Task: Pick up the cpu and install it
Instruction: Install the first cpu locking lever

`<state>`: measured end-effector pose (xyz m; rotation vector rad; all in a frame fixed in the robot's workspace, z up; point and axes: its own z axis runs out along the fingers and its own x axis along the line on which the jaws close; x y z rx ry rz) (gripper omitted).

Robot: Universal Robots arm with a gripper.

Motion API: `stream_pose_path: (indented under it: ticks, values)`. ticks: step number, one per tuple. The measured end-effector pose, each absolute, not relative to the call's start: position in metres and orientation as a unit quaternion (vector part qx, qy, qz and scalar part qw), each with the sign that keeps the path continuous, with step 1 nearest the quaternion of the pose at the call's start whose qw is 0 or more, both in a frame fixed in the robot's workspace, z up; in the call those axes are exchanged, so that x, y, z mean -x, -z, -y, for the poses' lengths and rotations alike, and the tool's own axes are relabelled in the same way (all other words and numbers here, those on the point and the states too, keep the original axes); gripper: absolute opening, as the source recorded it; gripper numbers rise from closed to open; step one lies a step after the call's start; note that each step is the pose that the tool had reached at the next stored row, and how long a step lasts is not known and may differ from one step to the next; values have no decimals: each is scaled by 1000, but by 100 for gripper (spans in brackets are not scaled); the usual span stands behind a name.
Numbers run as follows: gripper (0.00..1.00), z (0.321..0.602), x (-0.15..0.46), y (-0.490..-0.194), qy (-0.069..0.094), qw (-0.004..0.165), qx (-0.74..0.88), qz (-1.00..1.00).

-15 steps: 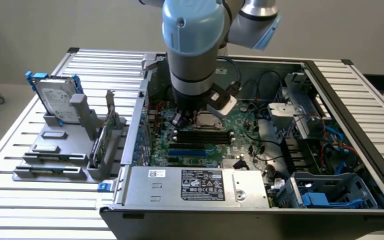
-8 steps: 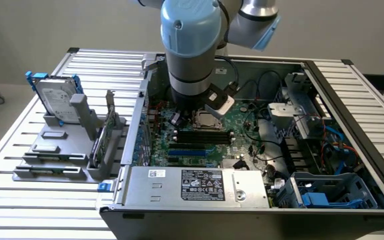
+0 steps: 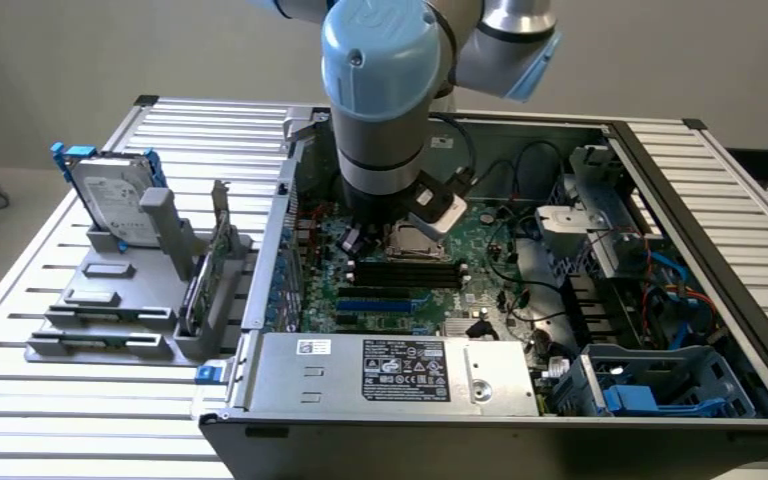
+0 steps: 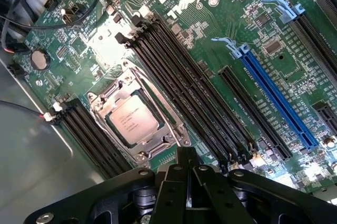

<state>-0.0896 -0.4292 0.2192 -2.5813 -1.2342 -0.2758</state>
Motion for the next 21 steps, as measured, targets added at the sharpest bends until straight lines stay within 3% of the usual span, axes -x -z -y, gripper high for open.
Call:
stream_pose_path:
  ticks: [21]
  values:
    - [11,426,93,-200,97,133,890,426]
